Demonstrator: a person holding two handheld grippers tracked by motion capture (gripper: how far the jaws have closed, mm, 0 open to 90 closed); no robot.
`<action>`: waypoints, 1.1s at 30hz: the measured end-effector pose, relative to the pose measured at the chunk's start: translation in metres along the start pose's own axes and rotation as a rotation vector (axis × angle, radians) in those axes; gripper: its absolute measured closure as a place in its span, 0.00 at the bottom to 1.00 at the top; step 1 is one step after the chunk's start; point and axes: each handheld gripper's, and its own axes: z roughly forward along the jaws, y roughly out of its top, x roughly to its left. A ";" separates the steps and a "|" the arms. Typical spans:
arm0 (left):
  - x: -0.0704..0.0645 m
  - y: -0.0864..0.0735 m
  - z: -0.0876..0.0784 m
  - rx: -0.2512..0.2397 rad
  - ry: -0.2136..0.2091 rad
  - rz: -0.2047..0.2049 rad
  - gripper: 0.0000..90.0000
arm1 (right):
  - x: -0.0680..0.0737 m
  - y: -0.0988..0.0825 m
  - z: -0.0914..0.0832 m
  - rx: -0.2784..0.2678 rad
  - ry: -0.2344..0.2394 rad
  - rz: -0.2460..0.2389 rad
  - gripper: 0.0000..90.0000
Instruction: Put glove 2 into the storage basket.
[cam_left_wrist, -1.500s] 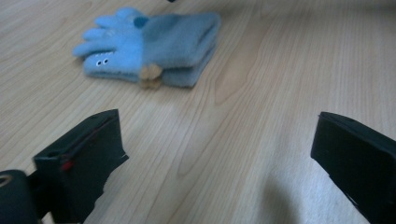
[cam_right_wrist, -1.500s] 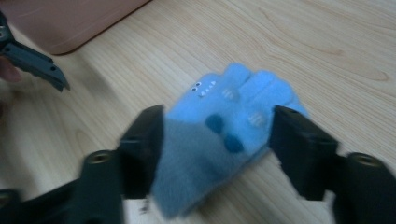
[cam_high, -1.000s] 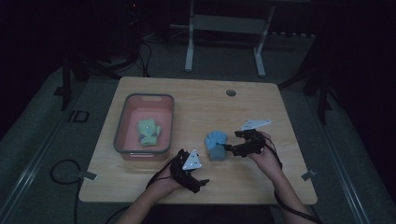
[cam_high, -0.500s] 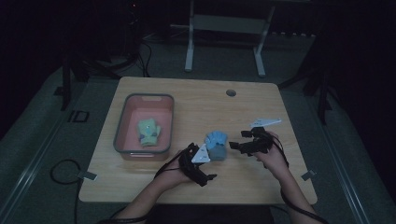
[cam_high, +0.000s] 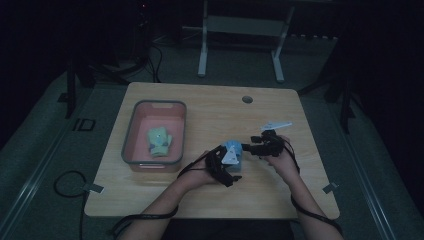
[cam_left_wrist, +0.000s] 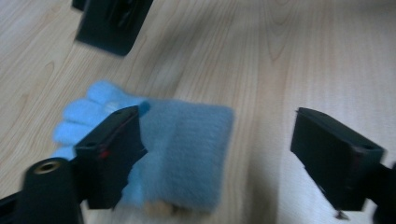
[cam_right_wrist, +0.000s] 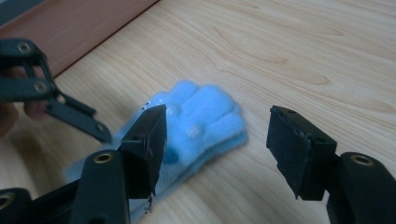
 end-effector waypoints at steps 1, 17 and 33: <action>0.000 0.001 0.002 0.011 0.001 0.007 0.23 | 0.000 0.001 0.003 0.007 -0.002 0.000 0.43; 0.003 -0.010 0.014 0.071 0.025 0.082 0.67 | 0.003 -0.012 0.046 0.096 -0.049 0.065 0.34; 0.011 -0.011 0.014 0.076 -0.013 0.083 0.84 | 0.014 -0.009 0.057 0.121 0.042 0.069 0.69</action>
